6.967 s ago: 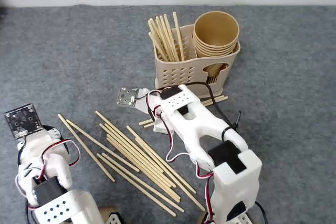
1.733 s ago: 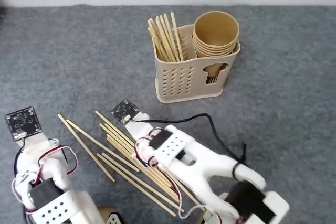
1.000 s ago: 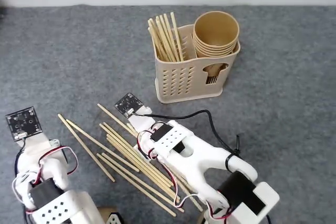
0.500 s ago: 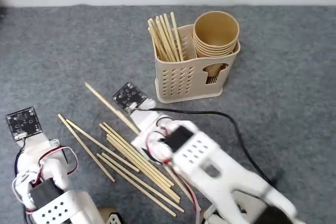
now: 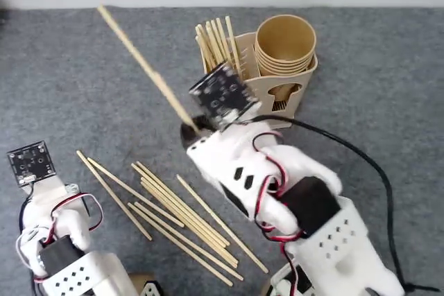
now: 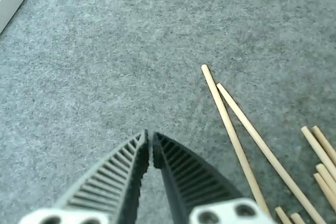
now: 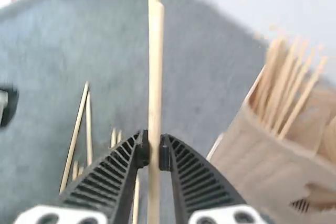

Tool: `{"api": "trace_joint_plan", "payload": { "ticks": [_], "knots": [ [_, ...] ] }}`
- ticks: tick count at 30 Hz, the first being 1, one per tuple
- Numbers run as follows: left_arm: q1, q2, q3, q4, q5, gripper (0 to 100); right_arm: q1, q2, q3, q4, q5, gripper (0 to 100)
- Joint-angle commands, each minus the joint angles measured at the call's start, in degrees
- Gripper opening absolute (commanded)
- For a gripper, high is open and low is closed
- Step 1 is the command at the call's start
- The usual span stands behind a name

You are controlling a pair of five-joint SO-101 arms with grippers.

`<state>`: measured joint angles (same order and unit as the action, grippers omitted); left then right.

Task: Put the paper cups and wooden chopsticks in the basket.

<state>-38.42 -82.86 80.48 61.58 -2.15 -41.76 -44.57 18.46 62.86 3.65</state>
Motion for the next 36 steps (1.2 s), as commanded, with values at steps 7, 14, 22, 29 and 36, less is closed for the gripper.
{"api": "trace_joint_plan", "payload": {
  "ticks": [7,14,22,29,36],
  "knots": [
    [0.18,-0.7,-0.31,-1.23,-0.79,1,8.92,-1.63,-2.02,-22.55,-1.58,0.8],
    [0.18,-0.7,-0.31,-1.23,-0.79,1,14.37,-1.54,11.52,-49.45,-3.34,0.8],
    [0.18,-0.7,-0.31,-1.23,-0.79,1,18.15,7.52,19.69,-71.16,-3.96,0.8],
    [0.18,-0.7,-0.31,-1.23,-0.88,1,22.02,15.6,16.7,-78.37,-9.85,0.8],
    [0.26,-0.7,0.22,-1.41,-2.64,1,22.11,16.84,11.08,-78.2,-11.52,0.8]
  ]
}}
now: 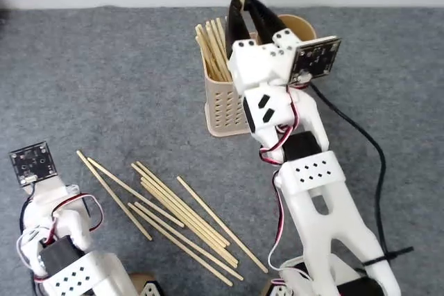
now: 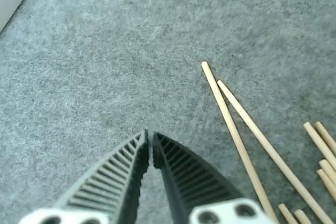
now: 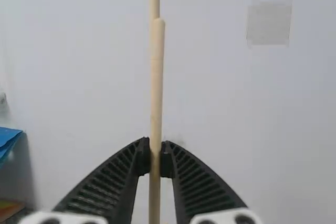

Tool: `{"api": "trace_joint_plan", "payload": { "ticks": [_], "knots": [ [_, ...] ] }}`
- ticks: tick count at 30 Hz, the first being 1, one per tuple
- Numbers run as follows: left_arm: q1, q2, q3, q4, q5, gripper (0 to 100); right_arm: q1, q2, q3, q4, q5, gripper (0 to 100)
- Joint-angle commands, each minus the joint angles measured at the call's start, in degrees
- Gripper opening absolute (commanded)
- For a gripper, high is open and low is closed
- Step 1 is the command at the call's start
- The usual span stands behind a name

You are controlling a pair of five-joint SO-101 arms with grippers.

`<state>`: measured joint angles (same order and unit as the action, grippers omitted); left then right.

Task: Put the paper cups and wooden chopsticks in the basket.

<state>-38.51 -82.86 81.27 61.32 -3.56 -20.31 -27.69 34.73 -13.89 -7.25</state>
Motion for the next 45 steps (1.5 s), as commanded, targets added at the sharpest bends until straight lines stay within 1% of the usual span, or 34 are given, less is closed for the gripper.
{"api": "trace_joint_plan", "payload": {
  "ticks": [1,6,18,20,23,25,32,35,38,45],
  "knots": [
    [0.35,-0.7,-0.57,-1.14,-1.23,1,0.66,-0.04,-5.98,-1.27,-0.62,0.8],
    [0.35,-0.7,-0.57,-1.14,-1.23,1,0.75,0.66,-10.55,4.7,-0.97,0.8],
    [0.35,-0.7,-0.57,-1.14,-1.32,1,0.66,12.7,-7.47,5.14,-0.53,1.3],
    [0.35,-0.7,-0.57,-1.14,-1.32,1,0.48,12.79,-6.33,6.11,-0.53,4.1],
    [0.35,-0.7,-0.57,-1.14,-1.32,1,0.04,11.3,-6.24,13.49,-0.53,12.8],
    [0.35,-0.7,-0.57,-1.14,-1.32,1,-0.4,9.27,-6.24,18.07,-0.53,16.4],
    [0.35,-0.7,-0.57,-1.14,-1.32,1,-0.57,-0.4,-6.24,27.65,-0.62,16.5],
    [0.35,-0.7,-0.57,-1.14,-1.32,1,-1.8,-4.35,-6.24,33.54,-0.62,16.5],
    [0.35,-0.7,-0.57,-1.14,-1.32,1,-3.91,-7.87,-6.24,42.51,-0.62,16.5],
    [0.35,-0.7,-0.57,-1.14,-1.32,1,-12.0,-11.82,-6.07,63.87,-0.53,16.5]
  ]
}}
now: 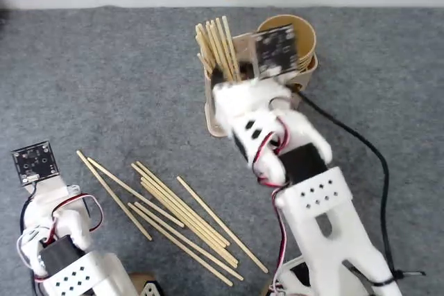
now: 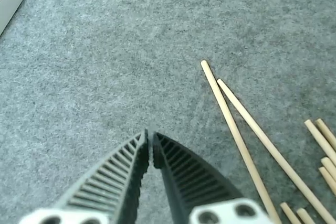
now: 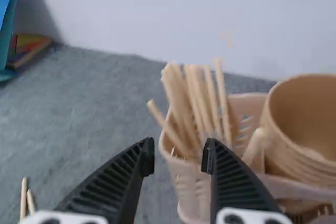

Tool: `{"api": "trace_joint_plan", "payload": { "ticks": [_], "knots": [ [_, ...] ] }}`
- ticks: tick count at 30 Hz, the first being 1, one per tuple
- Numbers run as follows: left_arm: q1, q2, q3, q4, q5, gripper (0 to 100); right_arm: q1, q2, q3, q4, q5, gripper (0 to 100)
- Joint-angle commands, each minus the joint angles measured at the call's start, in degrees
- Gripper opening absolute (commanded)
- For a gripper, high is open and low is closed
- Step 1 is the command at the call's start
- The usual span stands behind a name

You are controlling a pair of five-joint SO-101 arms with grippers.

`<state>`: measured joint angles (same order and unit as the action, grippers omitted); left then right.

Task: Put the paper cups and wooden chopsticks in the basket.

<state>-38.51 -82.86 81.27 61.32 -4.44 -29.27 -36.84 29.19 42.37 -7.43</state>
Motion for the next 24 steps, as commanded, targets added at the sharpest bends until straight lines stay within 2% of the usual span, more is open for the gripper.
{"api": "trace_joint_plan", "payload": {
  "ticks": [1,6,10,17,24],
  "knots": [
    [0.35,-0.7,-0.57,-1.14,-0.44,1,-4.09,-2.68,-0.44,10.07,-0.35,16.5],
    [0.35,-0.7,-0.57,-1.14,-0.44,1,-9.1,-2.59,-0.18,20.7,-0.35,16.5],
    [0.35,-0.7,-0.57,-1.14,-0.44,1,-13.93,-2.59,3.43,23.87,-0.35,16.5],
    [0.35,-0.7,-0.57,-1.14,-0.44,1,-19.38,0.13,14.42,19.12,-0.35,16.9],
    [0.35,-0.7,-0.48,-1.14,-0.44,1,-19.91,14.9,16.79,10.07,-0.35,17.3]
  ]
}}
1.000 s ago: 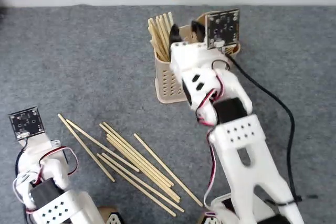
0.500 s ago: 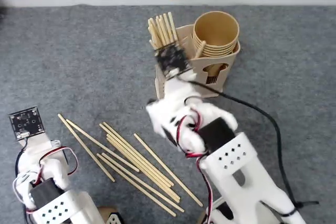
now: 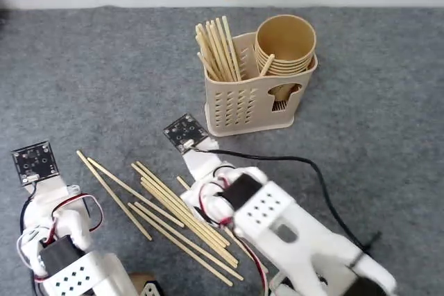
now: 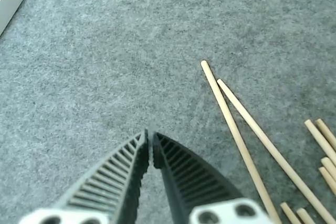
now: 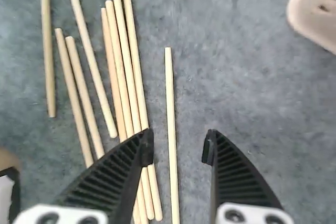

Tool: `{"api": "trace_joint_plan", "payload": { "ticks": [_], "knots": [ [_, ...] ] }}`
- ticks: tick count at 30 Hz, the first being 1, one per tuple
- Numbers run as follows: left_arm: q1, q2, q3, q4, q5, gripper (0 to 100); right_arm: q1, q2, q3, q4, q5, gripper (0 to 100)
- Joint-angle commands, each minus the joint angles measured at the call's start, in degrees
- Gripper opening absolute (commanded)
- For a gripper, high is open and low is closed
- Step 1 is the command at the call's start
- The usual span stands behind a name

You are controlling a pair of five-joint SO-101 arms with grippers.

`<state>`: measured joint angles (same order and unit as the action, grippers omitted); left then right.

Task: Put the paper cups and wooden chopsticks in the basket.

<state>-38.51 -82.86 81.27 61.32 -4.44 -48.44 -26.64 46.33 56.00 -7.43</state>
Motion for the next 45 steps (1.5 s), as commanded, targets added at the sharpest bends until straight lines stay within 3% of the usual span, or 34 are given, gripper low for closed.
{"api": "trace_joint_plan", "payload": {
  "ticks": [1,6,22,32,40,45],
  "knots": [
    [0.35,-0.7,-0.48,-1.14,-0.44,1,-1.01,6.81,-0.35,-4.7,-0.35,18.5],
    [0.35,-0.7,-0.48,-1.14,-0.44,1,-1.27,14.99,-1.14,-7.78,-0.62,26.7],
    [0.35,-0.7,-0.48,-1.14,-0.44,1,-7.43,19.21,-5.63,-7.25,-3.6,26.7],
    [0.35,-0.7,-0.48,-1.14,-0.44,1,-8.4,19.21,-14.51,2.86,-6.59,26.7],
    [0.35,-0.7,-0.48,-1.14,-0.44,1,-11.12,22.99,-13.01,-0.66,-7.21,26.7],
    [0.35,-0.7,-0.48,-1.14,-0.44,1,-7.25,28.35,-12.4,-4.35,-6.86,26.7]
  ]
}}
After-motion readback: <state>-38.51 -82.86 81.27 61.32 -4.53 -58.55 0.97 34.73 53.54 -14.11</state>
